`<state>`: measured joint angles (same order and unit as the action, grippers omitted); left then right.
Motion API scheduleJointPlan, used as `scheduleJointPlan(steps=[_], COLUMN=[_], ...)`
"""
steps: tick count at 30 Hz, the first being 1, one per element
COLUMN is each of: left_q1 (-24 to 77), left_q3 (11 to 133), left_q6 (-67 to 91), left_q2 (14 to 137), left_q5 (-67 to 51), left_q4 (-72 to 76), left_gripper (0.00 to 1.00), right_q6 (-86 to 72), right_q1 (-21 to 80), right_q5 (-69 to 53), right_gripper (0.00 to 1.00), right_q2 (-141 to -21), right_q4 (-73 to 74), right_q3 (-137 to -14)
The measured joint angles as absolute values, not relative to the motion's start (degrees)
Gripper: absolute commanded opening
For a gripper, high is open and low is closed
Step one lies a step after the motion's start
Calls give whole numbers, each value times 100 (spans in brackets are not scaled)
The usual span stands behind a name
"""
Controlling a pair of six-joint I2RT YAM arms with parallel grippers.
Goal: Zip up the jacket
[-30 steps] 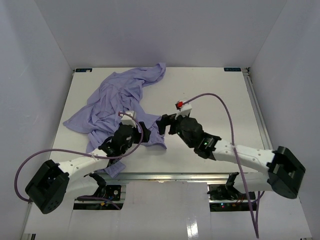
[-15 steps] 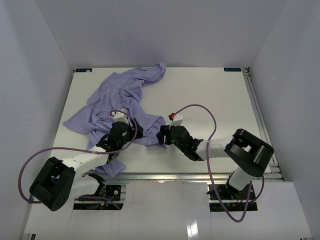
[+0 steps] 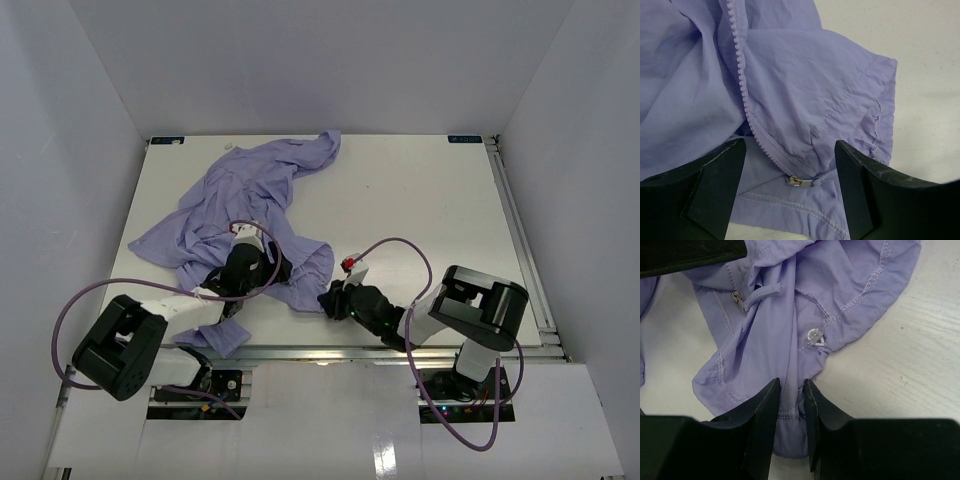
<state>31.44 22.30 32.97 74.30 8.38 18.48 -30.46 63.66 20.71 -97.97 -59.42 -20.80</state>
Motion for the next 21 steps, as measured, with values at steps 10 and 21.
scheduleJointPlan(steps=[10,21], left_q1=[3021,3004], left_q3=[2290,1868], left_q6=[3233,3055], left_q2=[7634,6901], left_q5=[621,-438], left_q4=[1933,2819], left_gripper=[36,17], right_q6=[-3044,-2785], right_q1=[6576,6606], right_q5=[2238,2265], right_gripper=[35,59], right_q2=[-9800,-9312], right_q4=[-6285,-5712], right_q3=[-1836,-1850])
